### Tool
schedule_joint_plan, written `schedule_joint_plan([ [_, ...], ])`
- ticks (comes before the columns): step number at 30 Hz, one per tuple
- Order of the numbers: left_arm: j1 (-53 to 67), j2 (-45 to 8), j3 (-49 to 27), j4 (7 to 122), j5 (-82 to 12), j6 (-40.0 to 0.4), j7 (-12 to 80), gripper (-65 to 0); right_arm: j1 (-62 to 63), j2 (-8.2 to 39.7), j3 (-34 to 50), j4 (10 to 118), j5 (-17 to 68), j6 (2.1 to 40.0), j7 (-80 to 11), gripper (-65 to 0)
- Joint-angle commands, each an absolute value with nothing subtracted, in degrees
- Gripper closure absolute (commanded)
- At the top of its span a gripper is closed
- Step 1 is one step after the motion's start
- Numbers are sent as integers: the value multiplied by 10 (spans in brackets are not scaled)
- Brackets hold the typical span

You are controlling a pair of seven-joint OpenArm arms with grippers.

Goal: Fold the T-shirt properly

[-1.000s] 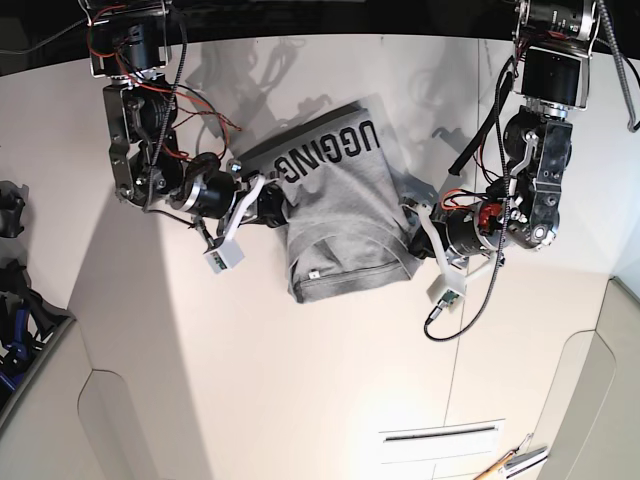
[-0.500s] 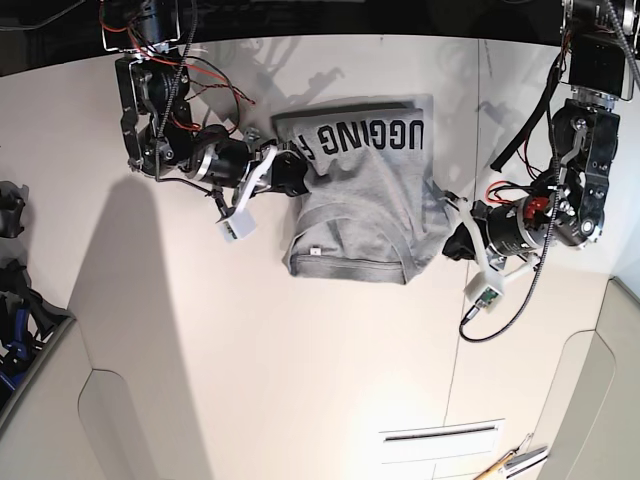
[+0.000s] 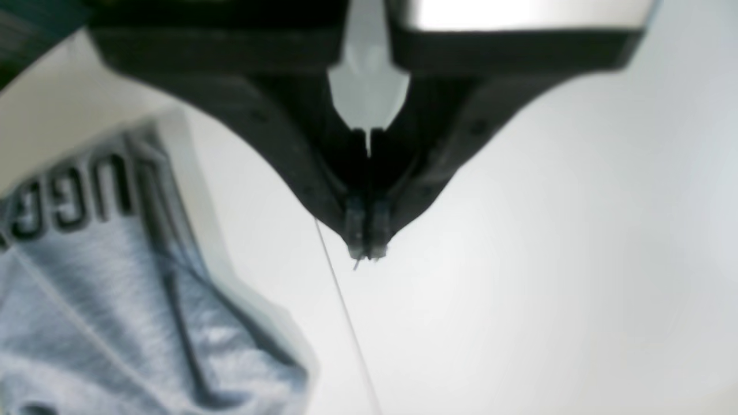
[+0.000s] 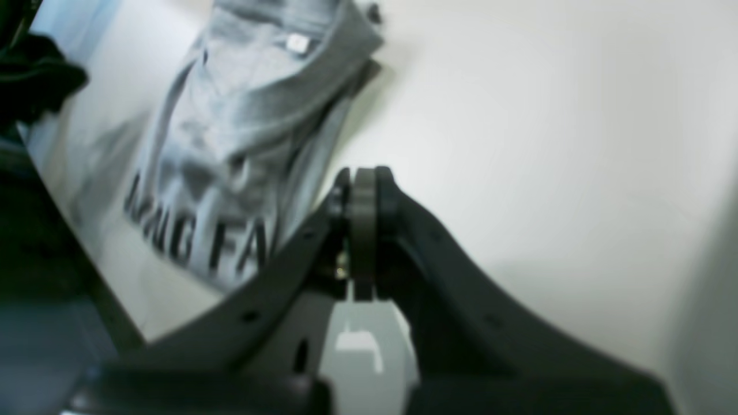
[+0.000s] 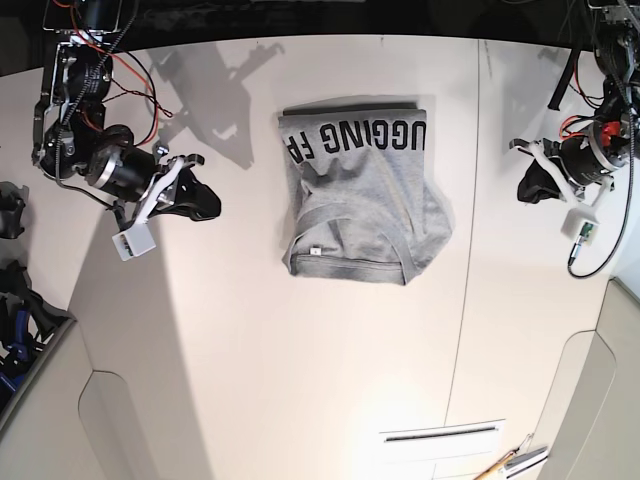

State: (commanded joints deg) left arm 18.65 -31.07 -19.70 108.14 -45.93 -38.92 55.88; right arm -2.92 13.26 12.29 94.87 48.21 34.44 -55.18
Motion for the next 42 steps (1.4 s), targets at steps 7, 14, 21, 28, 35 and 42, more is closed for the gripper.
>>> schedule_joint_plan([
  [7,287,-289,-207,1213,-464,-400,557,0,-105,143,123,1048,506,354,-565,0],
  [14,360,-274,-224,1221,-439,-400,555,0,-182,201,123,1114,506,358,-576,0],
  [21,474,-221,-301,1221,-438,-400,555,0,-266,287,123,1120,506,355,-568,0],
  [28,594,-150,-314,1218,-359,-400,521,0,-350,375,123,1120,549,349,-571,0],
  [35,668,-150,-314,1187,-337,-389,509,0,-428,379,123,1102,558,349,-572,0],
  [42,663,-210,-289,962,-407,-375,370,0,-446,379,69,1014,575,349,-566,0],
])
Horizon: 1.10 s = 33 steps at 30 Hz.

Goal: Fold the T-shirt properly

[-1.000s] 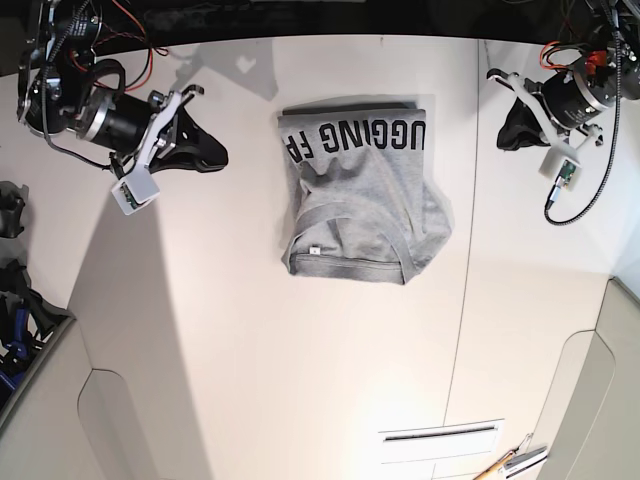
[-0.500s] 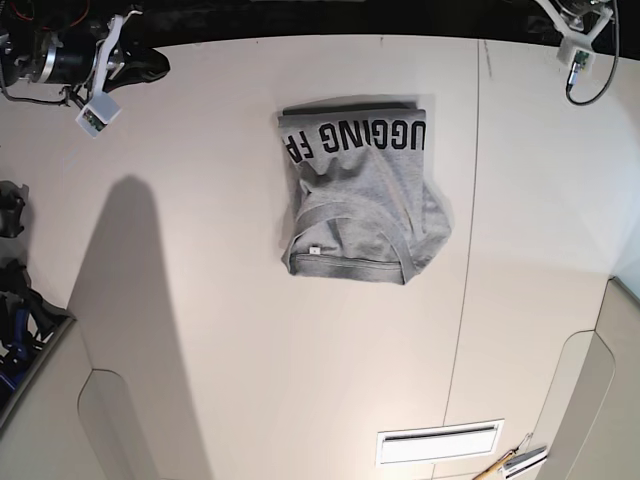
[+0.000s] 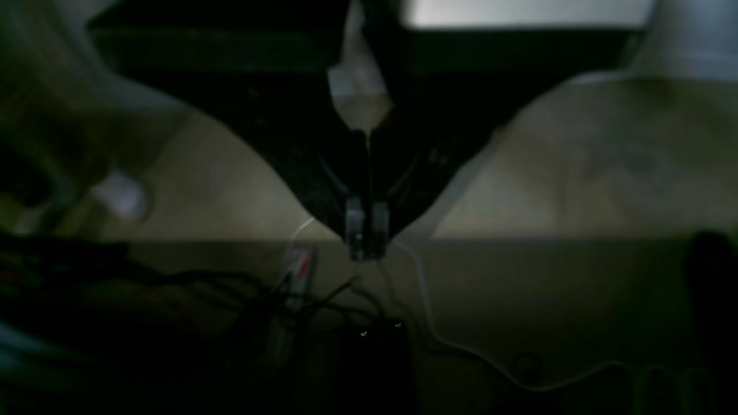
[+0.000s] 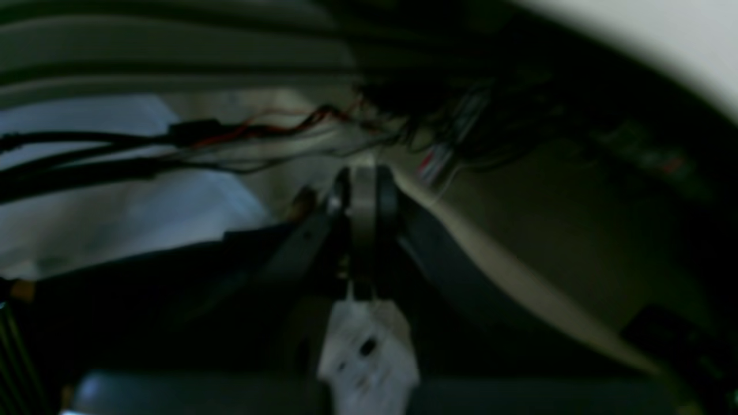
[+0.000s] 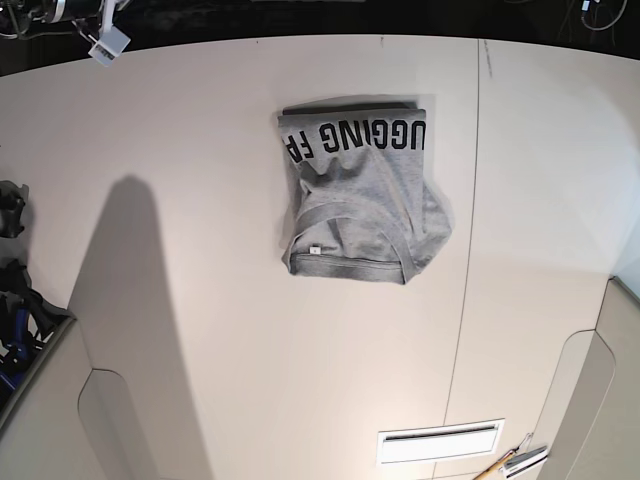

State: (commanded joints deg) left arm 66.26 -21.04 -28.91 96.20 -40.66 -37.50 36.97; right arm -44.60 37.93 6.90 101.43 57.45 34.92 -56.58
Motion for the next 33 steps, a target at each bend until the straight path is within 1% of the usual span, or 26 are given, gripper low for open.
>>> schedule_joint_plan([
  [1,657,-215,-279,928,-420,-375,356,0,-446,380,54,992,574,349,-560,0],
  [3,642,-224,-248,868,-428,-389,353,0,-444,380,20,945,574,349,-543,0],
  [6,613,-234,-183,801,-422,-387,353,0,-444,380,-32,878,557,349,-493,0],
  [8,592,-234,-139,764,-400,-378,333,0,-444,379,-67,842,529,349,-464,0],
  [10,570,-234,-97,731,-374,-355,295,0,-442,379,-101,819,497,349,-438,0],
  [11,557,-234,-76,715,-375,-334,283,0,-439,379,-116,811,478,349,-427,0],
  [13,526,-233,-38,690,-383,-282,287,0,-425,379,-142,797,440,348,-422,0],
  [15,496,-233,3,667,-383,-245,287,0,-406,379,-163,781,404,347,-422,0],
  [19,434,-227,76,606,-381,-219,284,0,-362,376,-190,726,361,345,-410,0],
  [21,408,-220,105,566,-381,-209,285,0,-340,363,-196,685,330,343,-391,0],
  [23,381,-212,126,529,-381,-205,285,0,-319,344,-196,640,305,343,-379,0],
  [27,341,-189,143,478,-379,-206,285,0,-275,311,-196,555,282,343,-368,0],
  [33,284,-160,143,444,-368,-206,285,0,-206,290,-196,478,258,343,-360,0],
])
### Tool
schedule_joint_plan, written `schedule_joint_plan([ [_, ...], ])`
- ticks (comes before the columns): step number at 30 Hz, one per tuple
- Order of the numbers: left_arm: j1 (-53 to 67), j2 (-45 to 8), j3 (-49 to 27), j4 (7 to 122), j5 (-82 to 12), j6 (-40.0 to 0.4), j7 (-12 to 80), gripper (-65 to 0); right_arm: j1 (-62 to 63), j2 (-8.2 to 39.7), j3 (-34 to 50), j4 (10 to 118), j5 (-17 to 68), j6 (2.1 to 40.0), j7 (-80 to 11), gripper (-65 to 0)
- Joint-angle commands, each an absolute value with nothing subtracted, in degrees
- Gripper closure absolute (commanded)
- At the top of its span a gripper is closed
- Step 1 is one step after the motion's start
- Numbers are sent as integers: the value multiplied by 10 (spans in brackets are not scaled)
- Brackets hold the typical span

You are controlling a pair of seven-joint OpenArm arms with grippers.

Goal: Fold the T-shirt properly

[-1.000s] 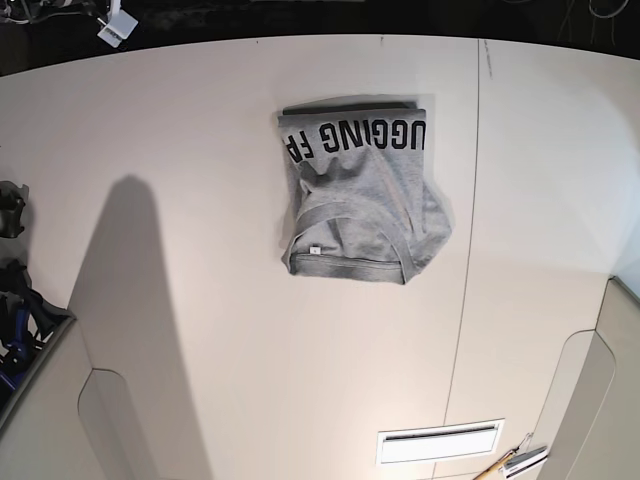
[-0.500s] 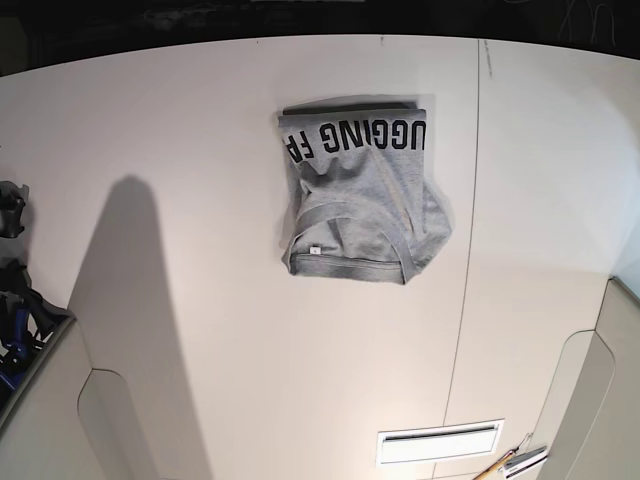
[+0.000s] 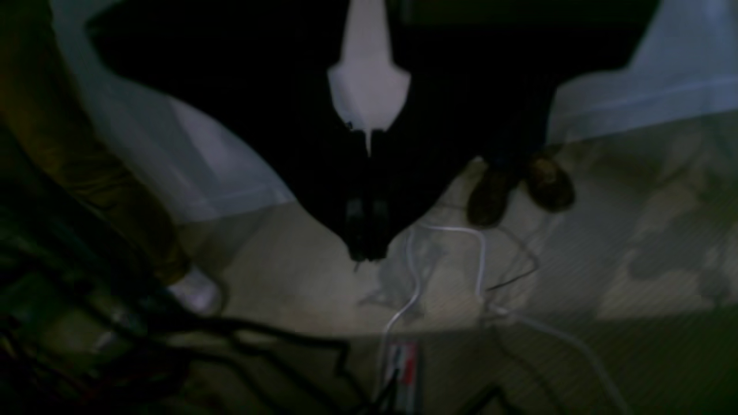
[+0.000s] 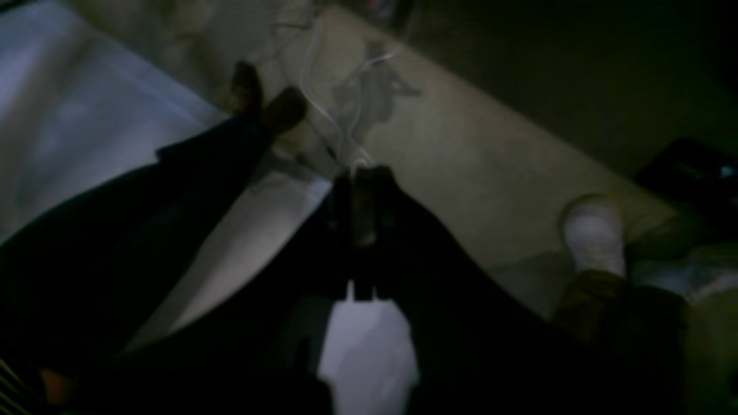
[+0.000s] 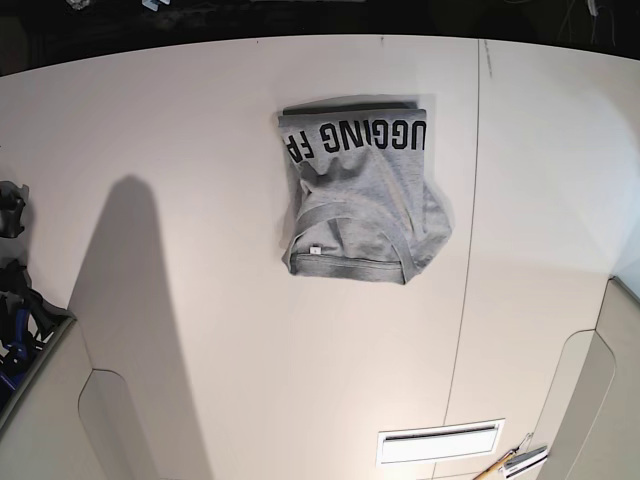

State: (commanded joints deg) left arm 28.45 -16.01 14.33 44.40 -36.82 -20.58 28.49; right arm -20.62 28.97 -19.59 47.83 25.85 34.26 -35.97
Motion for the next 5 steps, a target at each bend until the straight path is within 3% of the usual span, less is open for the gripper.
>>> schedule_joint_plan([
  [5,245,-159,143,434,-359,-206,284,0,-154,284,-196,452,259,342,-357,0],
])
